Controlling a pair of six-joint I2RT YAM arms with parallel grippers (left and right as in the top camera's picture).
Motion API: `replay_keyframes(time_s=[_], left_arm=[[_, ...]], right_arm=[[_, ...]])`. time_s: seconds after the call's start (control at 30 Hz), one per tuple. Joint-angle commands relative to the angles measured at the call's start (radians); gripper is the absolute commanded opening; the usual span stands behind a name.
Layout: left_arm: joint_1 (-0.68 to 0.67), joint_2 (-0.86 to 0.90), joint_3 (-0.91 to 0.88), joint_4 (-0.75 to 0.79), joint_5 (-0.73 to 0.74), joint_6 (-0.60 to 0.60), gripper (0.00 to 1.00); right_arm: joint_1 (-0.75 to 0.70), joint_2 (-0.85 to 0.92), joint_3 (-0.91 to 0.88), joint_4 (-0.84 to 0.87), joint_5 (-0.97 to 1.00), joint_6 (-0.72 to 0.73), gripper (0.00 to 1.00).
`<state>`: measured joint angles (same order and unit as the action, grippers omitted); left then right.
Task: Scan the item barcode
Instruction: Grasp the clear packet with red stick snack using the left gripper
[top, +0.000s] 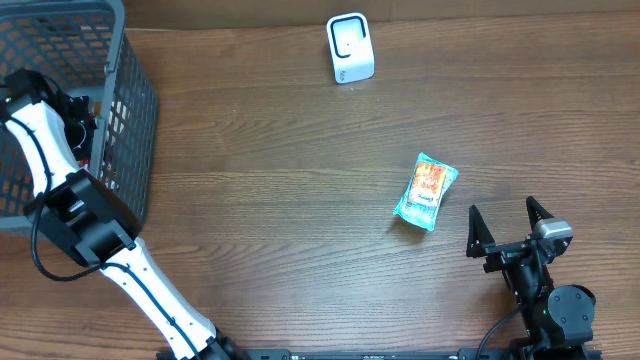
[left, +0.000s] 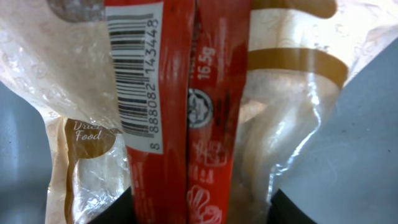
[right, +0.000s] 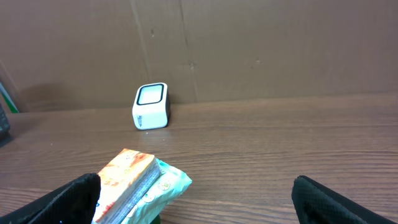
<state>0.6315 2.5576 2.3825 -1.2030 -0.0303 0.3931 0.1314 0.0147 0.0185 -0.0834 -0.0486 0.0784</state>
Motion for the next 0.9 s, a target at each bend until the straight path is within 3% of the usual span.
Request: replay_keyframes(time_s=[0.0, 0.27, 0.6, 0.73, 0.87], left_arm=[[-0.004, 0.074, -0.011, -0.025, -0.002, -0.029, 0.32], [-0.004, -0.051, 0.003, -0.011, 0.006, -0.117, 0.21], [-0.004, -0.355, 0.003, 0.028, 0.056, -0.293, 0.13], [-0.004, -0.451, 0.003, 0.022, 0.058, -0.344, 0.05], [-0.009, -0.543, 0.003, 0.007, 0.087, -0.396, 0.04]], right_arm=[[-0.005, -0.010, -0.010, 0.003, -0.006, 0.004, 1.00], [-0.005, -0.010, -0.010, 0.003, -0.006, 0.004, 1.00], [-0.005, -0.010, -0.010, 0.003, -0.006, 0.004, 1.00], [-0.005, -0.010, -0.010, 0.003, -0.006, 0.004, 1.00], [-0.005, -0.010, -0.010, 0.003, -0.006, 0.004, 1.00]])
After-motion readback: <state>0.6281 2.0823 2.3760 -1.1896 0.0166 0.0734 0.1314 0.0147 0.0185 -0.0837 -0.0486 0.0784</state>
